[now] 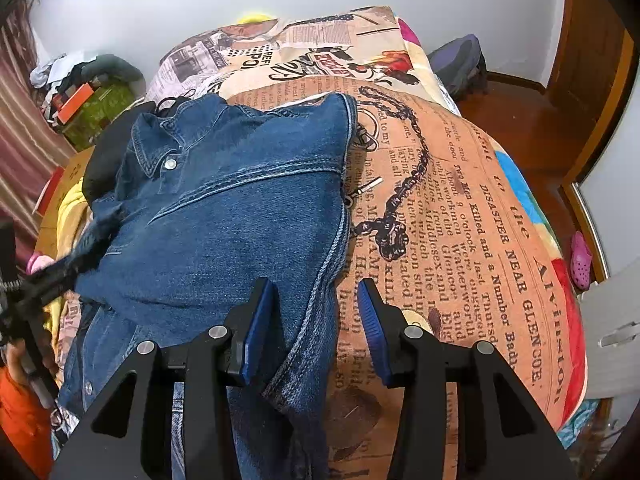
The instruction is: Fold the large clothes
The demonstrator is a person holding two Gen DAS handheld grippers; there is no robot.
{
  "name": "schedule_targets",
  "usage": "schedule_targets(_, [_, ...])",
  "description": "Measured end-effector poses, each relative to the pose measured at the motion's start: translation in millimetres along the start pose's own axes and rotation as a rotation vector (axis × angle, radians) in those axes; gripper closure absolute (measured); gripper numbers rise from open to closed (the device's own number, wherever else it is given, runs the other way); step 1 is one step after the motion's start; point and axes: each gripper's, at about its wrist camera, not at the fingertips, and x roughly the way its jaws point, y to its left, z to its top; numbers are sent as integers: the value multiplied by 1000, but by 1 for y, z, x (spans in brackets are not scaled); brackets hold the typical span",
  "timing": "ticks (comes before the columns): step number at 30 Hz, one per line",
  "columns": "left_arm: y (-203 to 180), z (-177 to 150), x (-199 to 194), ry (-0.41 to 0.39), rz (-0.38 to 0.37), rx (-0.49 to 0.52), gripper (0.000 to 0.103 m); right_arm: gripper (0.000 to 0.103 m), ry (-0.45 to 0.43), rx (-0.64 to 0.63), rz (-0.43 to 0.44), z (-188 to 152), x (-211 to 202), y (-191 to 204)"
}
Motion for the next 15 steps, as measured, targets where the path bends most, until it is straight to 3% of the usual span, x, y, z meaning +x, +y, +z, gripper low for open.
schedule_targets(2, [8, -9, 5, 17, 15, -16, 35, 61, 3, 8, 2, 0, 0, -1])
schedule_targets(7, [42, -28, 14, 43, -63, -186, 35, 61, 1, 11, -8, -1, 0, 0])
schedule_targets(12, [67, -41, 20, 77, -176, -320, 48, 61, 2, 5, -21, 1, 0, 3])
schedule_targets(15, [77, -41, 16, 64, -234, -368, 66, 61, 2, 5, -26, 1, -1, 4])
